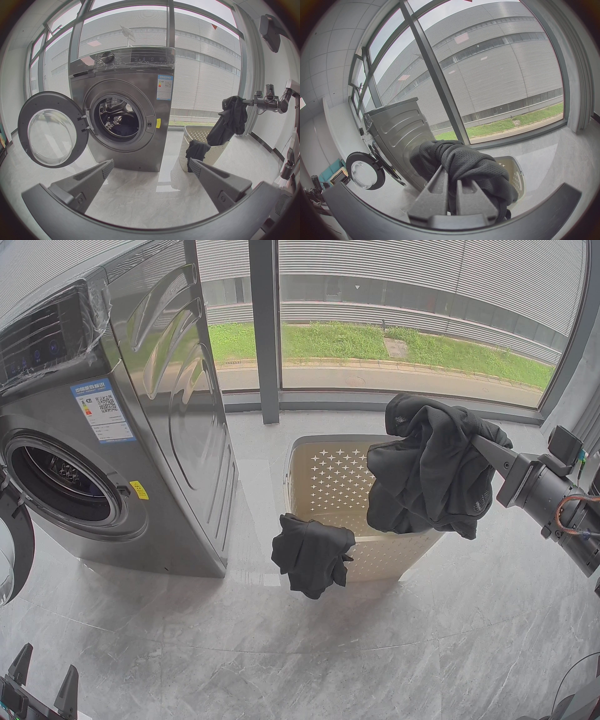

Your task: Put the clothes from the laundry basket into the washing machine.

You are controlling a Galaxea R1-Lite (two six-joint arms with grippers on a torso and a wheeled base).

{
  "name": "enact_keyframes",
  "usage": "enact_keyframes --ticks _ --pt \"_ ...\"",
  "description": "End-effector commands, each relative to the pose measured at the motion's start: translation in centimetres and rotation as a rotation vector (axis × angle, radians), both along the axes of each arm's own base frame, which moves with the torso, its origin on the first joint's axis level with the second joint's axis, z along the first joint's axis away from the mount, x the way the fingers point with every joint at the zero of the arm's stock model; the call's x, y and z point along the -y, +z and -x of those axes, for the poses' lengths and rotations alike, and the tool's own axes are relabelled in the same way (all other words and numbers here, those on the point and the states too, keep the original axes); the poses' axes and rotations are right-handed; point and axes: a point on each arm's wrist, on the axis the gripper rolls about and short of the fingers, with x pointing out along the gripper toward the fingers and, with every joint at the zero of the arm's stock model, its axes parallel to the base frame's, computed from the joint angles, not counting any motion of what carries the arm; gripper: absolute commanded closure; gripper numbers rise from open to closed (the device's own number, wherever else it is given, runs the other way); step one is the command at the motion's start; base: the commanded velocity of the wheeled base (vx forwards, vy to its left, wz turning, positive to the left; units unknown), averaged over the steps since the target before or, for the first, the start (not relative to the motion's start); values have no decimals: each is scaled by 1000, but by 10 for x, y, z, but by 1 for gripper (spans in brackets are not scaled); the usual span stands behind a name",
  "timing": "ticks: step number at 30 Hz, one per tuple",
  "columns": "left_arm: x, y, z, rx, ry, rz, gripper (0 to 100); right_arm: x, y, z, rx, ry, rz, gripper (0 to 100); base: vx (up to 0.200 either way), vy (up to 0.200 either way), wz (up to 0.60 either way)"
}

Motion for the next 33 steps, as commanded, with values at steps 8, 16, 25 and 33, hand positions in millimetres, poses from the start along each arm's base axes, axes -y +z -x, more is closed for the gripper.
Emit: enact_keyframes --ticks 8,16,25,33 --pt "0 -5 0 -3 1 1 0 -2 -7 3 -22 18 11 100 -25 25 0" --pt "0 -5 0 -3 1 1 0 -2 -14 5 -46 21 25 100 0 200 0" --pt "0 -5 0 -3 1 1 0 -10 -14 9 -46 63 17 100 0 200 0" --pt "0 -5 0 -3 1 -1 0 -17 -18 12 -61 116 9 100 0 200 0"
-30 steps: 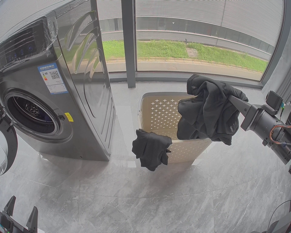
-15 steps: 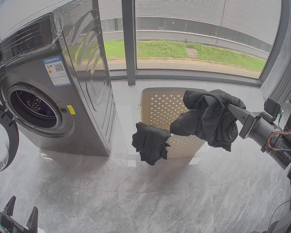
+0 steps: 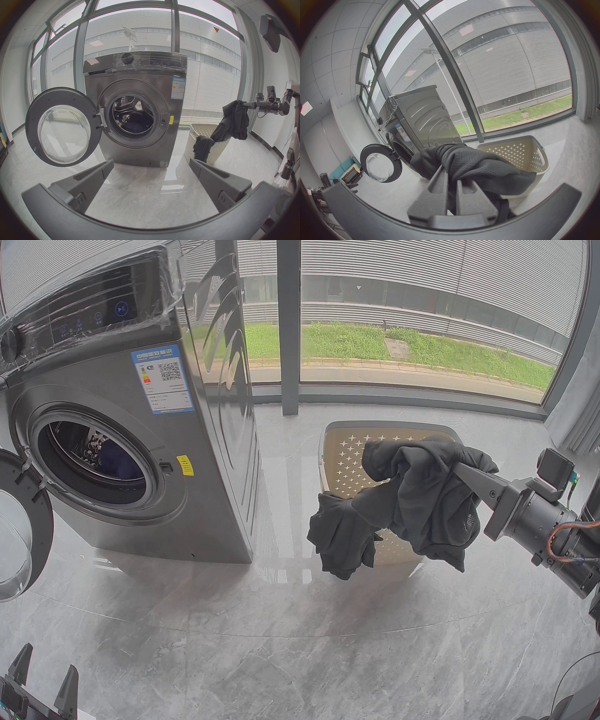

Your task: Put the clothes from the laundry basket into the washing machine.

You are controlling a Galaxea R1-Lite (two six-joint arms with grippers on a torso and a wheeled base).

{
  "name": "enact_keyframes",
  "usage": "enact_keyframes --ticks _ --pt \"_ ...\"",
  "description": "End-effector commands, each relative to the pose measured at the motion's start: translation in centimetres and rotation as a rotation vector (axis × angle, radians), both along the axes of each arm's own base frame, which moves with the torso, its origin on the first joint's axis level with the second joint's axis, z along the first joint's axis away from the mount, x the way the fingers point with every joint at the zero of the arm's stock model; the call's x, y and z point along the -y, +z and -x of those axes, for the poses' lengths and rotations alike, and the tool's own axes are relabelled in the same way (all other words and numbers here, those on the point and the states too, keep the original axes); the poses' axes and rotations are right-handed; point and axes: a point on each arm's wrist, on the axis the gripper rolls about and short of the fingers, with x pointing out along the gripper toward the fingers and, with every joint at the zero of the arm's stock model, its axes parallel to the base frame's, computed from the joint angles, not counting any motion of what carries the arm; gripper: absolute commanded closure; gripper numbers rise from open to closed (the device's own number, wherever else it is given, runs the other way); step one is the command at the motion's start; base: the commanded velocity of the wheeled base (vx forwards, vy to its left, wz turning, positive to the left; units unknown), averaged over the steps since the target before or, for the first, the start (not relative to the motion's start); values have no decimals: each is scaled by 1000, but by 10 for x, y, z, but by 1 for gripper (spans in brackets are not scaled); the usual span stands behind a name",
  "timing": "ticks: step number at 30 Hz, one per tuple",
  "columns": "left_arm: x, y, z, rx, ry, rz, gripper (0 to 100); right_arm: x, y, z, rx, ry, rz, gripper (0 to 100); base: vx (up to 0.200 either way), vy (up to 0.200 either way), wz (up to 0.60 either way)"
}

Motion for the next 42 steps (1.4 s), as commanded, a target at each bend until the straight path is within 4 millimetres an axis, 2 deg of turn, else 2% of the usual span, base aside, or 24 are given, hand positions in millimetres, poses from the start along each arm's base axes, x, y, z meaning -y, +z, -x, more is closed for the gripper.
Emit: enact_keyframes --ticks 1,7,19,28,37,42 --pt "0 -5 0 -3 0 -1 0 -2 -2 0 -5 8 4 100 0 200 0" --pt "0 -5 0 -3 0 -1 0 -3 1 -1 2 8 -2 100 0 200 0" --pt "0 -5 0 -3 0 -1 0 -3 4 0 14 14 -7 100 0 0 0" --pt "0 -5 0 -3 0 -1 0 -7 3 -1 10 27 -4 100 -200 0 0" --pt "0 -5 0 -3 0 -1 0 -10 2 0 7 40 -3 100 -200 200 0" --pt "0 -5 0 -3 0 -1 0 -11 1 2 4 49 0 100 0 0 0"
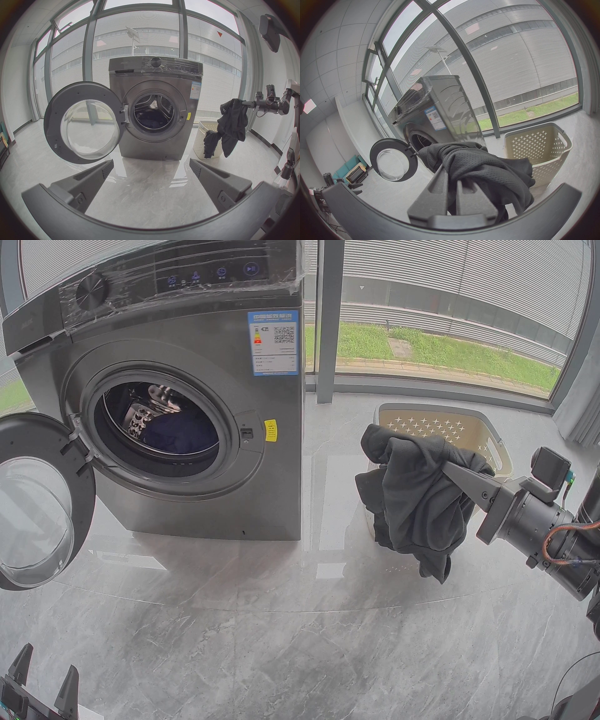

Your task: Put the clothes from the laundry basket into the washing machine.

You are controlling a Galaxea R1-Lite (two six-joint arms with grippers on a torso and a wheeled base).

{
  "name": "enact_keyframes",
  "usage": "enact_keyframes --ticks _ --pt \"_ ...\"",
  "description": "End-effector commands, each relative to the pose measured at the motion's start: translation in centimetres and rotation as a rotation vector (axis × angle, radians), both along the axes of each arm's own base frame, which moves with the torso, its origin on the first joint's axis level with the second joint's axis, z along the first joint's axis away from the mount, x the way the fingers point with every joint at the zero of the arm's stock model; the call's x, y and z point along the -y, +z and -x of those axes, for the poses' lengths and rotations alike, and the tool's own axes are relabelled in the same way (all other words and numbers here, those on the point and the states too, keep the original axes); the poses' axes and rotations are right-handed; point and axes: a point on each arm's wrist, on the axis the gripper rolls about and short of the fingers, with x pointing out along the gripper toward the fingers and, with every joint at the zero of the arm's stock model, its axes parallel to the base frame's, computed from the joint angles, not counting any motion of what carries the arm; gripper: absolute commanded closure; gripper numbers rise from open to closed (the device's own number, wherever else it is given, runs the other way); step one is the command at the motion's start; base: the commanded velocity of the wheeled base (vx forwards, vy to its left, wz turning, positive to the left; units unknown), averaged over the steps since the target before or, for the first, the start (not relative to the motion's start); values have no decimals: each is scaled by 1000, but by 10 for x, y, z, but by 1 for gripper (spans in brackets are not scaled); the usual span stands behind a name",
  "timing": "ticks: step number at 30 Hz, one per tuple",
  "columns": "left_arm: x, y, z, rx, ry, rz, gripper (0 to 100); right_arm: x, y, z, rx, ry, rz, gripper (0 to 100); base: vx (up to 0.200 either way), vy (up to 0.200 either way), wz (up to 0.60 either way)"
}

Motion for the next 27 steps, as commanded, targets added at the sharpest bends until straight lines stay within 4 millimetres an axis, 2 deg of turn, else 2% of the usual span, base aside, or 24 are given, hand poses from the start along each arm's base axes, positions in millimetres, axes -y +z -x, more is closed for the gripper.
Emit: enact_keyframes --ticks 1,4,19,27 --pt "0 -5 0 -2 0 0 0 -1 -1 0 -5 4 1 100 0 0 0" --pt "0 -5 0 -2 0 0 0 -1 -1 0 -2 3 1 100 0 0 0" --pt "0 -5 0 -2 3 2 0 -1 -1 0 -5 5 1 100 0 200 0" --pt "0 -5 0 -2 2 2 0 -1 -2 0 -6 5 2 100 0 0 0"
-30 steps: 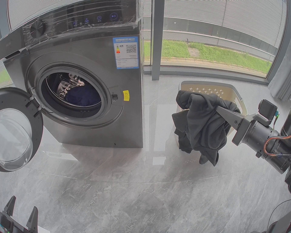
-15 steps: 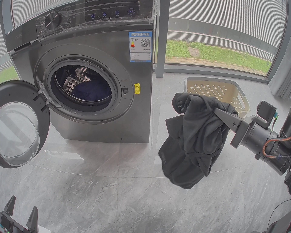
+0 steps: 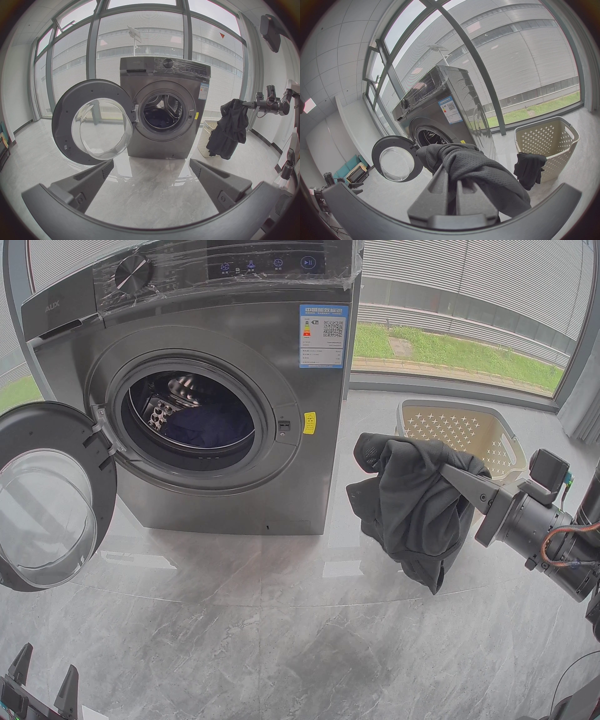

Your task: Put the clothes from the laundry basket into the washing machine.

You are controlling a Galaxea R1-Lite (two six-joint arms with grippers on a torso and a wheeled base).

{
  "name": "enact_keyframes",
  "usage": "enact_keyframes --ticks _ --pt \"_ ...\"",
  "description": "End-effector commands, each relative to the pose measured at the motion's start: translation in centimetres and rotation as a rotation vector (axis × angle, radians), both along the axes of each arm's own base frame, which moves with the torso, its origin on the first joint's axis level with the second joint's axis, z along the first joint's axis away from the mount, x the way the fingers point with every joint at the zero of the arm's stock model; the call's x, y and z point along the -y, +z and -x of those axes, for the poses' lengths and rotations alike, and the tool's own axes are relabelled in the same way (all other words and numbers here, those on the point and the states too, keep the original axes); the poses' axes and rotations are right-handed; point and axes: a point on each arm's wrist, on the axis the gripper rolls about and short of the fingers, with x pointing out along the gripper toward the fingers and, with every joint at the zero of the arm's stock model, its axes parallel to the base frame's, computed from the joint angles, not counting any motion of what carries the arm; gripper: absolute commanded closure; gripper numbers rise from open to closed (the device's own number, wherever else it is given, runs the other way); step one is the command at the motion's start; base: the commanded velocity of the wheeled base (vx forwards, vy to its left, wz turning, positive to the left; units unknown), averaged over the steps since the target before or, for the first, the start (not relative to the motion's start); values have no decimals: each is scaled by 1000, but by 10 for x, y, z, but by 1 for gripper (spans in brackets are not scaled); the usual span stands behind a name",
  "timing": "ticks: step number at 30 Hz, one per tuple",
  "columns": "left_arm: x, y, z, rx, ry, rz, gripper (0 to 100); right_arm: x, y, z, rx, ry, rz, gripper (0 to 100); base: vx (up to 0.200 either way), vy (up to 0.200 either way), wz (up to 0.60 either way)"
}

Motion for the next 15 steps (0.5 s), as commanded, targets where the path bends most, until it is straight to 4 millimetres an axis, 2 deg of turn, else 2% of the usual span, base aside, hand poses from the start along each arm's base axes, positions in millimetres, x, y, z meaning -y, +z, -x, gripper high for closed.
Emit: enact_keyframes --ticks 1,4,15 --pt "0 -5 0 -2 0 1 0 0 0 0 -1 -1 0 100 0 0 0" --pt "0 -5 0 -2 0 1 0 0 -1 0 -2 -1 1 100 0 0 0" --pt "0 -5 0 -2 1 1 0 0 -1 0 -3 -1 2 100 200 0 0"
